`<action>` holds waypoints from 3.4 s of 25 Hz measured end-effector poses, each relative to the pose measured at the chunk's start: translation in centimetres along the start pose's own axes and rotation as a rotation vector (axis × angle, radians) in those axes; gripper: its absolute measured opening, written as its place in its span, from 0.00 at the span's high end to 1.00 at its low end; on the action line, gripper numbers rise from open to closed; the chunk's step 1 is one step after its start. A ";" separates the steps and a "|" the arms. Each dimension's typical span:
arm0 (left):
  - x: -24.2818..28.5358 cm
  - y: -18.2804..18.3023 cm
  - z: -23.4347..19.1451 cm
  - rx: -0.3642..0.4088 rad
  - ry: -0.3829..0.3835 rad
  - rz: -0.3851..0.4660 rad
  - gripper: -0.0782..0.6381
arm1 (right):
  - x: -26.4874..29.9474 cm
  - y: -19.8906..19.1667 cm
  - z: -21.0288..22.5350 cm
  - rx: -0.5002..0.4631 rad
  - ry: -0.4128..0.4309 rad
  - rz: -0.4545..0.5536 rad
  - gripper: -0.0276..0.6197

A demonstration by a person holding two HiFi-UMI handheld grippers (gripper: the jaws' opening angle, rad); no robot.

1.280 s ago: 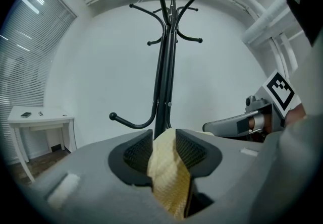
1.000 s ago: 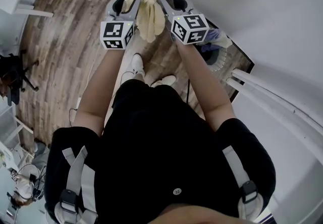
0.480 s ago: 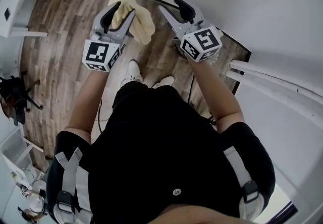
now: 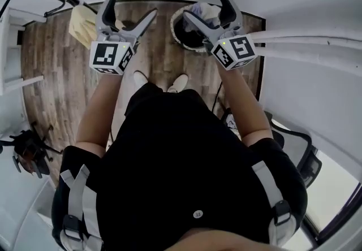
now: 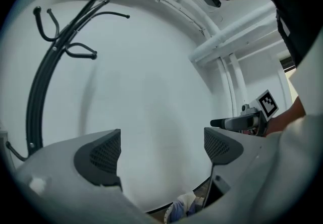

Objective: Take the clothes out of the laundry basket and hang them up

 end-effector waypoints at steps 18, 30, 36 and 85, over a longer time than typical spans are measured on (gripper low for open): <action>18.8 -11.3 17.8 -0.001 -0.248 -0.213 0.16 | -17.4 -8.5 16.0 0.099 -0.376 -0.087 0.17; 32.7 -25.9 11.6 -0.084 -0.304 -0.407 0.16 | -10.4 -22.2 24.8 0.182 -0.494 -0.257 0.21; 38.3 -34.7 7.1 -0.071 -0.300 -0.534 0.16 | -6.3 -31.8 28.5 0.251 -0.506 -0.344 0.22; 50.7 -75.4 3.1 0.597 -0.966 -1.355 0.35 | 2.8 -73.3 35.7 0.047 0.322 -1.074 0.53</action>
Point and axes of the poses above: the fingertips, and each gripper's own axes: x forward along the fingers, z to its right, y out of its top, the point moved 8 cm from there along -x, backward along the fingers, and after that the axes turned 9 degrees about -x, right-handed, at the moved point
